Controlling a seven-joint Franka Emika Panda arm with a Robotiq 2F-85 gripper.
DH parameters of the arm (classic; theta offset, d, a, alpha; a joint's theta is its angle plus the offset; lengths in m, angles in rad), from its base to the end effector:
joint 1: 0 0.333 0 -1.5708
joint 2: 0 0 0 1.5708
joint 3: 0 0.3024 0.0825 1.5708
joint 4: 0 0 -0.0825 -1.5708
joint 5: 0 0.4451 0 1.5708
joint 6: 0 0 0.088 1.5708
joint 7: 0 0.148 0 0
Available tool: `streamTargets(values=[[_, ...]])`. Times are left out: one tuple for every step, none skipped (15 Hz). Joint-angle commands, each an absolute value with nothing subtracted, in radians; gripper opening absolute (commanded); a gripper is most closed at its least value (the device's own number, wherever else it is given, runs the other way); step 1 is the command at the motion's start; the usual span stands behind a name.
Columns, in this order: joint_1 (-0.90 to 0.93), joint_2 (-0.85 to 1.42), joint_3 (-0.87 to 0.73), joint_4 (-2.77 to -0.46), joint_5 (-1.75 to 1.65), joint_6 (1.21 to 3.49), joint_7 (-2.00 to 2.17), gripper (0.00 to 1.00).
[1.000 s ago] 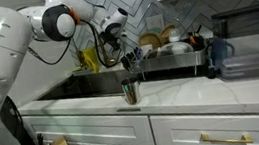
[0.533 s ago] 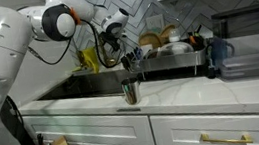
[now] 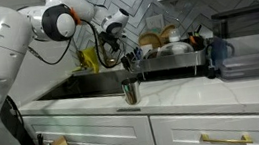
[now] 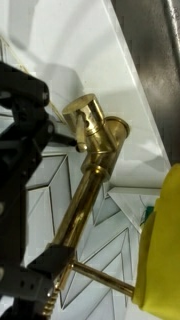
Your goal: Pour the contents of the silver cup into the sink and then close the tap
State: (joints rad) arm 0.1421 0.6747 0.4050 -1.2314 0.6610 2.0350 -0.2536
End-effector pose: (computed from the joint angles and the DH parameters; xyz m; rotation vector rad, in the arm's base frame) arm 0.7053 0.4070 0.3783 -2.2200 -0.4882 -0.0509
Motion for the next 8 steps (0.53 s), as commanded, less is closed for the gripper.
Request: streamTargets(values=[[0.148,0.683,0.416,-1.224,0.678,2.025,-0.231,1.00],[0.148,0.685,0.419,-1.222,0.682,2.021,-0.229,1.00],[0.147,0.687,0.424,-1.222,0.689,2.020,-0.230,1.00],[0.150,0.684,0.421,-1.224,0.685,2.017,-0.221,1.00],[0.152,0.676,0.413,-1.231,0.666,2.015,-0.219,1.00],[0.151,0.665,0.404,-1.240,0.656,2.021,-0.216,1.00],[0.151,0.655,0.396,-1.246,0.641,2.031,-0.219,1.00],[0.151,0.648,0.389,-1.249,0.633,2.053,-0.230,1.00]])
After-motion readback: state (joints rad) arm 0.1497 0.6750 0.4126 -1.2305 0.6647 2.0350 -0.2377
